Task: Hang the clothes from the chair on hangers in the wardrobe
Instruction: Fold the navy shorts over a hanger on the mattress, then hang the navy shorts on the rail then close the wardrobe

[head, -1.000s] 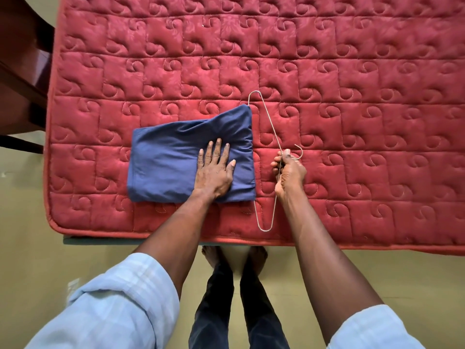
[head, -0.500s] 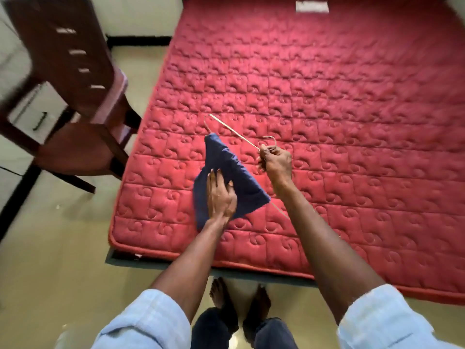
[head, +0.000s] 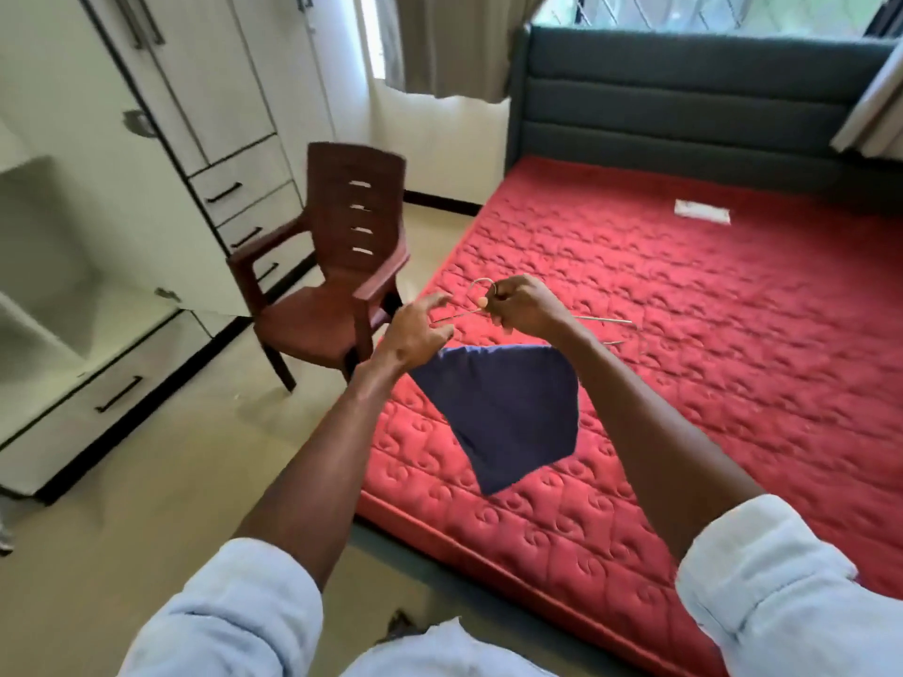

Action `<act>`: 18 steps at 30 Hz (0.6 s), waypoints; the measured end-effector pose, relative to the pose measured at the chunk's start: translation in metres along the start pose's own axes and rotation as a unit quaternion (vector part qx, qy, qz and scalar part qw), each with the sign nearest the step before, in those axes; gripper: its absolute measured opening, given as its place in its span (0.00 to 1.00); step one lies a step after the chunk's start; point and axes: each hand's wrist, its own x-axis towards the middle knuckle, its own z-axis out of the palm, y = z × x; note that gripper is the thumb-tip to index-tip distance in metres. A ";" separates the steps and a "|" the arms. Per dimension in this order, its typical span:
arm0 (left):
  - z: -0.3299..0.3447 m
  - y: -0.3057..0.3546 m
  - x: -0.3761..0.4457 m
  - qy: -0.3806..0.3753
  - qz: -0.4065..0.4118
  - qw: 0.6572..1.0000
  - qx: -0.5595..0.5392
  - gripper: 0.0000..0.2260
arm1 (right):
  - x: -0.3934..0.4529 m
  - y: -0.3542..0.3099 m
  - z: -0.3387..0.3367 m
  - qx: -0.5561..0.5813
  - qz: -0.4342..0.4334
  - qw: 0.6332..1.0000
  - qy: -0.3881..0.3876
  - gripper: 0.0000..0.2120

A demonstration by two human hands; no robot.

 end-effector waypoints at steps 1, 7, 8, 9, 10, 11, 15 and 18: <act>-0.013 -0.001 0.001 -0.019 -0.011 1.000 0.001 0.20 | 0.004 -0.011 0.004 -0.001 -0.015 1.000 -0.006 0.15; -0.084 -0.020 -0.018 0.115 0.000 0.993 -0.024 0.05 | 0.032 -0.073 0.054 0.032 -0.093 0.995 -0.033 0.16; -0.099 -0.028 -0.023 0.138 -0.003 0.990 -0.019 0.05 | 0.038 -0.084 0.067 0.039 -0.102 0.993 -0.044 0.16; -0.111 -0.034 -0.026 0.153 -0.003 0.988 -0.009 0.05 | 0.043 -0.093 0.079 0.046 -0.106 0.992 -0.049 0.16; -0.128 -0.046 -0.030 0.168 -0.007 0.986 0.000 0.05 | 0.048 -0.106 0.095 0.050 -0.115 0.990 -0.060 0.15; -0.143 -0.056 -0.032 0.174 -0.007 0.985 0.007 0.05 | 0.053 -0.116 0.109 0.054 -0.120 0.989 -0.069 0.14; -0.215 -0.110 -0.048 0.213 -0.042 0.976 0.018 0.05 | 0.084 -0.157 0.168 -0.045 -0.178 0.978 -0.104 0.08; -0.274 -0.157 -0.058 0.268 -0.065 0.961 0.035 0.04 | 0.113 -0.187 0.209 -0.162 -0.201 0.963 -0.082 0.11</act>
